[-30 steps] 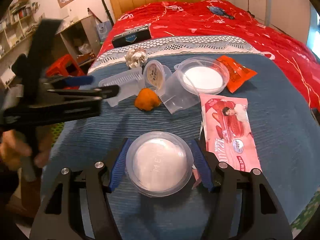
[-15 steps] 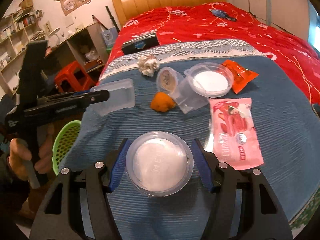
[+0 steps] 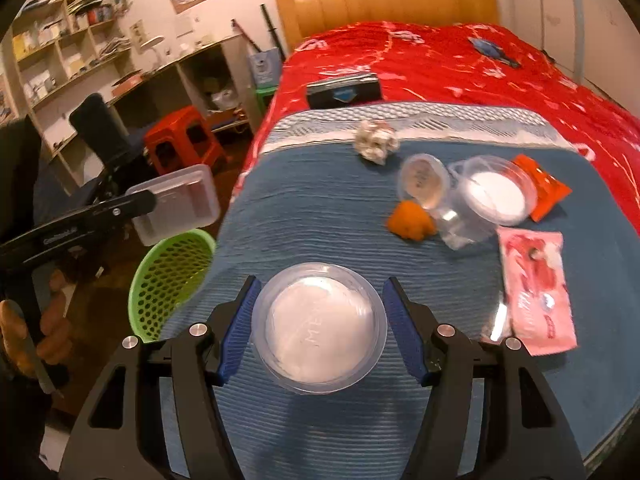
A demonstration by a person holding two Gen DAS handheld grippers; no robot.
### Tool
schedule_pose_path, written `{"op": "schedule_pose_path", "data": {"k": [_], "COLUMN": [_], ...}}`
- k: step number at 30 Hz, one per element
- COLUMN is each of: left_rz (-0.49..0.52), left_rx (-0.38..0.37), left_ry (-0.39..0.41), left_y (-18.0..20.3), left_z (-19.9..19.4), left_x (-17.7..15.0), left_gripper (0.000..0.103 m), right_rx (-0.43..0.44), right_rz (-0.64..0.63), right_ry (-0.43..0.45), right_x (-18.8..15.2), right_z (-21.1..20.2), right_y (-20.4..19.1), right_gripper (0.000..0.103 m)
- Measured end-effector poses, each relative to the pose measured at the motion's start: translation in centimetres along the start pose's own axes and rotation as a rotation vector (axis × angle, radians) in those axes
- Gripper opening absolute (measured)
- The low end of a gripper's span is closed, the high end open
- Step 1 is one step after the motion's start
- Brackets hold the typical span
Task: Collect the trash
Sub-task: 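Carry the clear tray to the green basket and release it from the left tool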
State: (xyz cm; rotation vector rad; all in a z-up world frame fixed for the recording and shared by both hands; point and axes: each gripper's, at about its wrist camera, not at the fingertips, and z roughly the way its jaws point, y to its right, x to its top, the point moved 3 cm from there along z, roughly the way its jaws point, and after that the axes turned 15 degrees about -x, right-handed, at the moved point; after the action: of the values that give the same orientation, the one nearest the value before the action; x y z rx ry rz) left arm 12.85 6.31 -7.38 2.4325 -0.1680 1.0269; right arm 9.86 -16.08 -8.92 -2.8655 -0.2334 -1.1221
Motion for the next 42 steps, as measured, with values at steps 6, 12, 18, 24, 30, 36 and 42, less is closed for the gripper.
{"op": "schedule_pose_path", "data": {"k": [6,12,18,24,30,36,42], "left_rz": [-0.051,-0.121,-0.196,-0.271,-0.328,-0.357,-0.349], "left_rx": [0.088,0.175,0.285,0.337,0.372,0.386,0.414], "left_ry": [0.035,0.022,-0.044,-0.097,-0.106,-0.072,-0.031], "left_y": [-3.8,-7.7,-11.8,-15.5,-17.0,-17.3,-17.0], "left_z": [-3.8,-5.3,-4.7,-3.7,-4.2,-6.2,-8.5], "left_x": [-1.3,-3.2,-5.2,-7.1,-8.6,-9.0,-9.1], "left_gripper": [0.034,0.034,0.034,0.034,0.061,0.061,0.061], "right_rx": [0.04,0.075,0.105,0.125,0.144,0.17,0.202], "right_rz": [-0.045,-0.085,-0.125,-0.151,-0.17,-0.192,-0.23], "right_ry": [0.008,0.012,0.019,0.007,-0.002,-0.016,-0.042], "right_x": [0.9,1.8,2.5,2.6,2.5,2.6,2.7], "right_z": [0.1,0.3,0.5,1.1,1.7,2.4,3.8], "right_y": [-2.7,-5.4,-7.8,-9.6,-11.2,-13.0,-16.0], "right_gripper": [0.063,0.063,0.063,0.063,0.063,0.063,0.063]}}
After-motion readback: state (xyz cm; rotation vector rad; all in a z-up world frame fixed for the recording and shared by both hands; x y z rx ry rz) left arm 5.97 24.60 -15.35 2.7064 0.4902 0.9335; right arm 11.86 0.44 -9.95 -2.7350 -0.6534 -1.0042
